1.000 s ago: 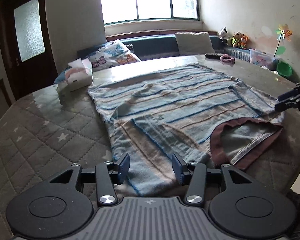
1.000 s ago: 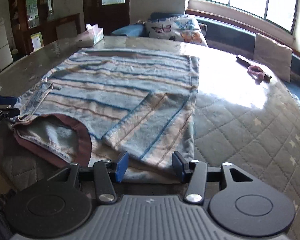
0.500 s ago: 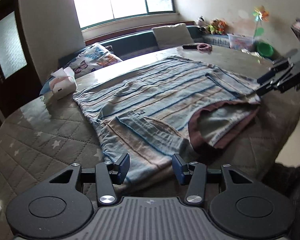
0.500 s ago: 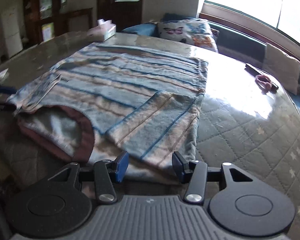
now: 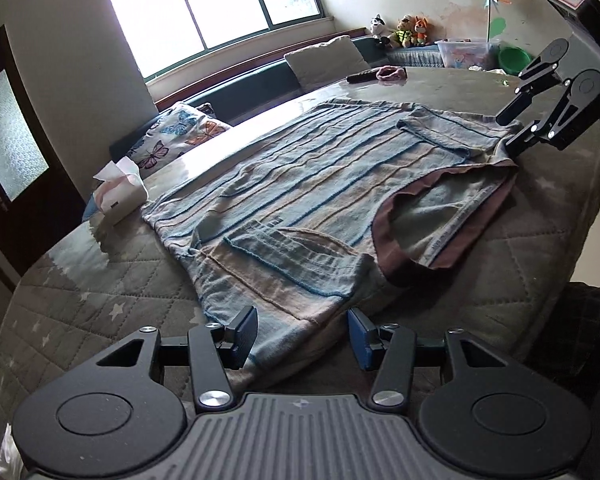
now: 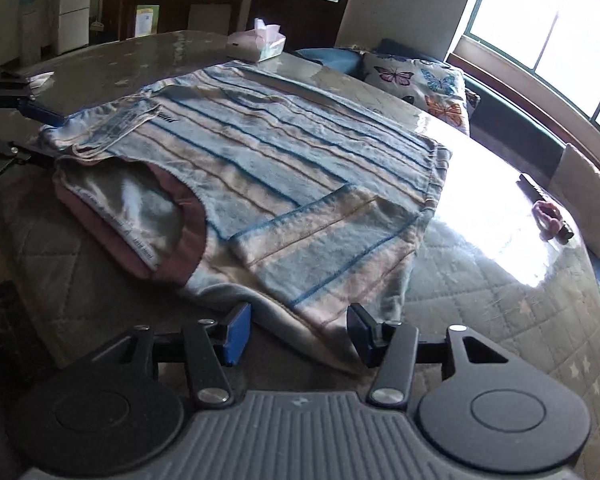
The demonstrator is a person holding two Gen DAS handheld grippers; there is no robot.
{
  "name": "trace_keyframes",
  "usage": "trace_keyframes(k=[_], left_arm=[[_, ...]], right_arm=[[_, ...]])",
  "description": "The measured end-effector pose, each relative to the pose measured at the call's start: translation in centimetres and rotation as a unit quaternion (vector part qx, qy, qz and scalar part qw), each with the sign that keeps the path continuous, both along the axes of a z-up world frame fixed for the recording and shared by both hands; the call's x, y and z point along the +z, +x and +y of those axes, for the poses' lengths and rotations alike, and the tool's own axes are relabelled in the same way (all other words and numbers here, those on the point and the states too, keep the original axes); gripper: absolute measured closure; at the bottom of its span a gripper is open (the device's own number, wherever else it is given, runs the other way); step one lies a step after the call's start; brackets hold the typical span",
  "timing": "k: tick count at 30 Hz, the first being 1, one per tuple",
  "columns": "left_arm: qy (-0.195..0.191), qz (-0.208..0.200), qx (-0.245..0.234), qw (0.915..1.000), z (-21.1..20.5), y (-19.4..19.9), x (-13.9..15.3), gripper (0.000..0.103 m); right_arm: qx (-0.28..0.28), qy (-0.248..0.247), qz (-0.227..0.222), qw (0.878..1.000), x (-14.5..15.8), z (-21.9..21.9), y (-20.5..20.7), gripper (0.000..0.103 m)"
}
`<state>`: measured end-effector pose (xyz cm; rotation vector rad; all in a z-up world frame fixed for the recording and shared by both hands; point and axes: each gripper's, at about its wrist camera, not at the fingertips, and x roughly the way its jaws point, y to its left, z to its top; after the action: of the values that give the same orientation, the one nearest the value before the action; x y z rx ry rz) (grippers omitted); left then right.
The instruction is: Fold clothes
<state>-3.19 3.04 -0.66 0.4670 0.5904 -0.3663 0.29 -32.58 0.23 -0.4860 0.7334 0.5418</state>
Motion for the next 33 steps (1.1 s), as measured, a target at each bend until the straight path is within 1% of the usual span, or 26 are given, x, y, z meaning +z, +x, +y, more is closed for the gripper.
trace_keyframes(k=[2, 5, 7, 11, 14, 15, 16, 18, 20, 21, 22, 23, 27, 30, 33], left_arm=[[0.001, -0.003, 0.002, 1.0000, 0.0, 0.2, 0.1, 0.051], [0.012, -0.008, -0.001, 0.9999, -0.1, 0.0, 0.1, 0.053], [0.024, -0.012, -0.006, 0.9996, -0.1, -0.1, 0.1, 0.053], [0.032, -0.005, -0.011, 0.9994, 0.1, 0.0, -0.1, 0.053], [0.034, -0.003, -0.023, 0.9992, 0.3, 0.1, -0.1, 0.052], [0.034, -0.001, -0.027, 0.9991, 0.4, 0.2, -0.1, 0.052], [0.032, 0.002, -0.031, 0.9990, 0.5, 0.3, -0.1, 0.053], [0.023, 0.012, -0.040, 0.9989, 0.7, 0.6, -0.1, 0.061], [0.011, 0.021, -0.043, 0.9988, 0.7, 0.8, -0.1, 0.077], [0.005, 0.025, -0.044, 0.9987, 0.6, 0.8, -0.2, 0.082], [0.001, 0.026, -0.041, 0.9989, 0.5, 0.7, -0.2, 0.090], [-0.002, 0.025, -0.037, 0.9990, 0.3, 0.7, -0.2, 0.093], [-0.019, 0.007, -0.020, 0.9996, 0.4, -0.1, 0.6, 0.097], [-0.031, -0.011, -0.012, 0.9994, 0.8, -1.2, 1.9, 0.098], [-0.046, -0.027, -0.003, 0.9986, 1.6, -3.0, 3.8, 0.098]], right_arm=[[-0.002, 0.000, -0.003, 1.000, 0.0, 0.0, 0.4, 0.059], [0.001, 0.004, 0.002, 1.000, 0.0, -0.1, 0.6, 0.065], [0.008, 0.001, 0.000, 1.000, -0.1, -0.1, 0.5, 0.065], [0.005, 0.008, 0.000, 1.000, -0.1, 0.1, 1.0, 0.079], [0.001, 0.013, 0.002, 1.000, -0.3, 0.5, 1.2, 0.086], [0.001, 0.013, 0.001, 1.000, -0.3, 0.5, 1.1, 0.087], [0.000, 0.013, 0.000, 1.000, -0.2, 0.6, 1.1, 0.089], [-0.006, 0.018, -0.007, 1.000, 0.0, 0.6, 0.9, 0.092], [-0.011, 0.024, -0.014, 1.000, 0.3, 0.6, 0.7, 0.094], [-0.014, 0.026, -0.018, 0.999, 0.4, 0.6, 0.6, 0.095], [-0.017, 0.029, -0.021, 0.999, 0.5, 0.6, 0.5, 0.095], [-0.020, 0.031, -0.025, 0.999, 0.7, 0.6, 0.4, 0.096], [-0.031, 0.042, -0.039, 0.998, 1.2, 0.6, 0.0, 0.097], [-0.034, 0.052, -0.054, 0.997, 2.2, 0.4, -0.6, 0.097], [-0.027, 0.062, -0.071, 0.995, 3.6, 0.1, -1.9, 0.097]])
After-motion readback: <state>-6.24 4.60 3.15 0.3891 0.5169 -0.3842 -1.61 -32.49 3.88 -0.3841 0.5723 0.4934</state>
